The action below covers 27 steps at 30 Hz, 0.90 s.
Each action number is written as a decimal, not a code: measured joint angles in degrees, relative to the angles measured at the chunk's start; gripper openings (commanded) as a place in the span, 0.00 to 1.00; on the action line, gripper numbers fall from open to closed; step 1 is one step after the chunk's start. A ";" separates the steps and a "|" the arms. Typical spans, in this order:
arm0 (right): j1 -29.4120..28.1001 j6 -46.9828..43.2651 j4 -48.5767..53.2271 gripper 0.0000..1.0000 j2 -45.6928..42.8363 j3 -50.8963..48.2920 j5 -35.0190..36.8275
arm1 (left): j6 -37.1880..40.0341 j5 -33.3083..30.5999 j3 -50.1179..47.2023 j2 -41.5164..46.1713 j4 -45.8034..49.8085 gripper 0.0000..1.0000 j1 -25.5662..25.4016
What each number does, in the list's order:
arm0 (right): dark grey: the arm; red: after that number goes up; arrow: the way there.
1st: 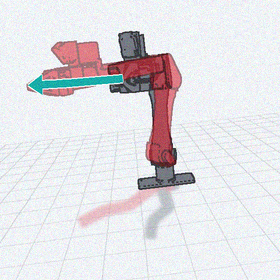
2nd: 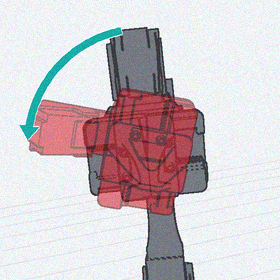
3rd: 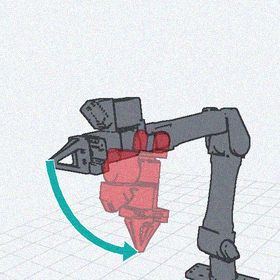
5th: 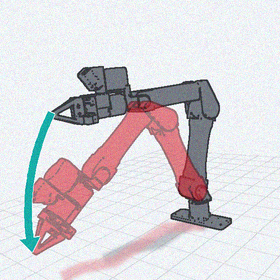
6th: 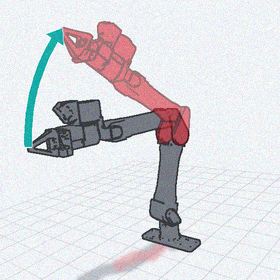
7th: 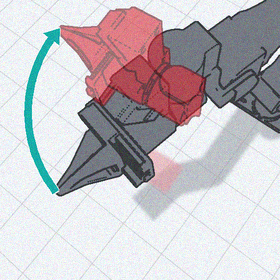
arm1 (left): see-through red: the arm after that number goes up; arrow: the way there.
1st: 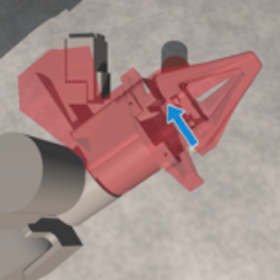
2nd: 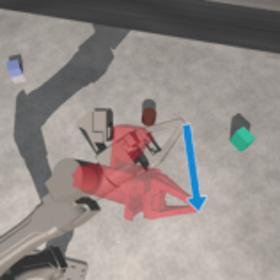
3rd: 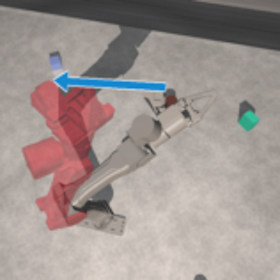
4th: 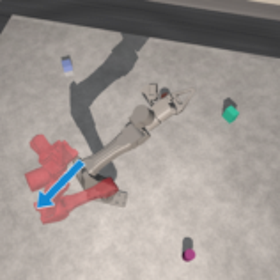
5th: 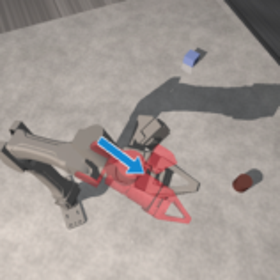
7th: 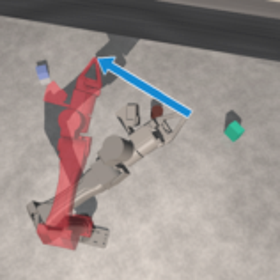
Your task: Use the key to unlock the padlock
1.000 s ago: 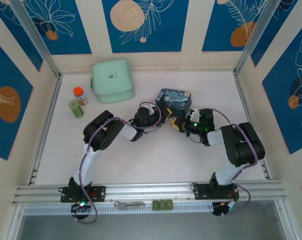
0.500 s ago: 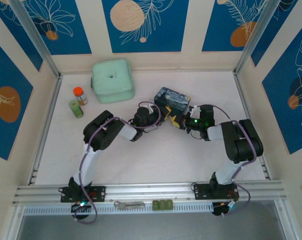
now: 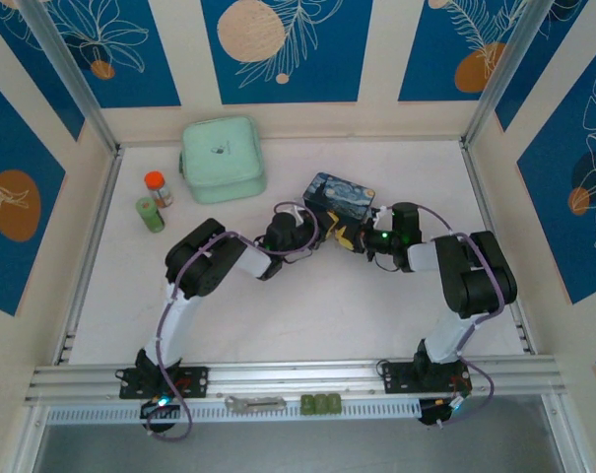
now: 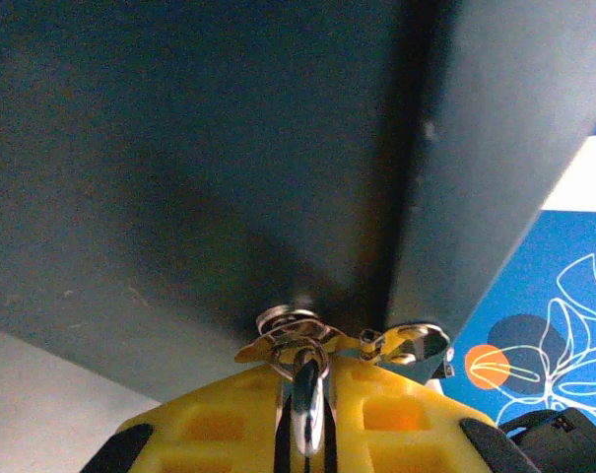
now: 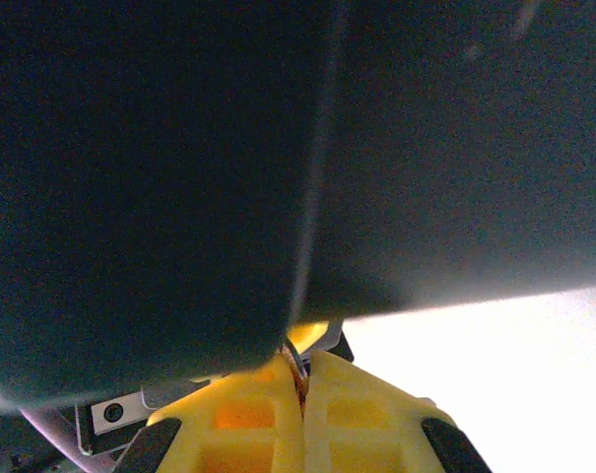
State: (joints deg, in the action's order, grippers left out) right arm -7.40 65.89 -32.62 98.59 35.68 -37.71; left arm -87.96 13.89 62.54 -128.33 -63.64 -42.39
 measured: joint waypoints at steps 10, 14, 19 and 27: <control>-0.07 0.07 8.39 0.00 -0.33 3.72 -1.07 | -0.37 -1.60 -1.62 0.24 -2.14 0.00 -0.26; -0.07 -2.69 11.28 0.00 0.15 4.90 -1.18 | -1.25 -1.62 -2.16 0.26 -2.45 0.00 -0.26; 2.49 -8.83 13.38 0.00 1.55 6.64 -7.08 | -1.79 -1.66 -2.29 0.55 -3.67 0.00 -0.57; 4.70 -21.55 24.72 0.00 2.78 12.28 -12.52 | -2.21 -2.16 -2.27 1.20 -5.05 0.00 -1.03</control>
State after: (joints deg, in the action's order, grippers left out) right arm -2.70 44.34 -7.90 101.36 47.97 -50.24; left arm -90.17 11.73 60.27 -127.13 -68.69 -43.42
